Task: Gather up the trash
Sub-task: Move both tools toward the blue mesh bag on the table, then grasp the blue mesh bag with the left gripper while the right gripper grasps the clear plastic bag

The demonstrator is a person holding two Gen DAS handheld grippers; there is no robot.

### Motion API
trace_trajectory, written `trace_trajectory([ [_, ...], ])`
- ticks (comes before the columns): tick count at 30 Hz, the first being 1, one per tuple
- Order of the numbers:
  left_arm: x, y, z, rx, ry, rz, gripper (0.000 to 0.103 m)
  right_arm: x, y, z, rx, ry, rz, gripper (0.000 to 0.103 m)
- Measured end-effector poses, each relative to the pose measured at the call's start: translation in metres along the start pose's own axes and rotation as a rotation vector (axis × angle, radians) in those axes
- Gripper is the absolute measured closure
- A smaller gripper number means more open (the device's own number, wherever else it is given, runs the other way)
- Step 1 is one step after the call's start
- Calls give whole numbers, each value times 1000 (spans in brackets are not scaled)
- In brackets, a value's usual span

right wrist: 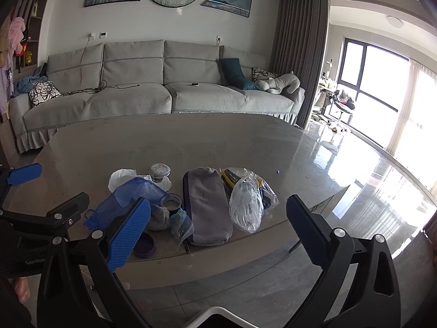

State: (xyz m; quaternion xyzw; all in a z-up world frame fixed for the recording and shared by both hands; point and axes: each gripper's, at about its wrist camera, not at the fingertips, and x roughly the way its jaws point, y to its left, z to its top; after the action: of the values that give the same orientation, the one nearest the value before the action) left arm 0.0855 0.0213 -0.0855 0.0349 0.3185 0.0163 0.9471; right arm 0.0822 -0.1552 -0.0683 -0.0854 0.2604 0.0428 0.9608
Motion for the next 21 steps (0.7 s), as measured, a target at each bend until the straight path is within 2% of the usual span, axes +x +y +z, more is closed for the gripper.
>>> trace_trajectory([
  [4, 23, -2, -6, -6, 45, -16, 5, 18, -2, -2, -7, 7, -19, 4],
  [14, 87, 12, -25, -33, 172, 53, 5, 50, 2, -8, 10, 42, 29, 4],
  [21, 116, 15, -33, -41, 234, 56, 5, 64, 8, -10, 7, 61, 46, 4],
])
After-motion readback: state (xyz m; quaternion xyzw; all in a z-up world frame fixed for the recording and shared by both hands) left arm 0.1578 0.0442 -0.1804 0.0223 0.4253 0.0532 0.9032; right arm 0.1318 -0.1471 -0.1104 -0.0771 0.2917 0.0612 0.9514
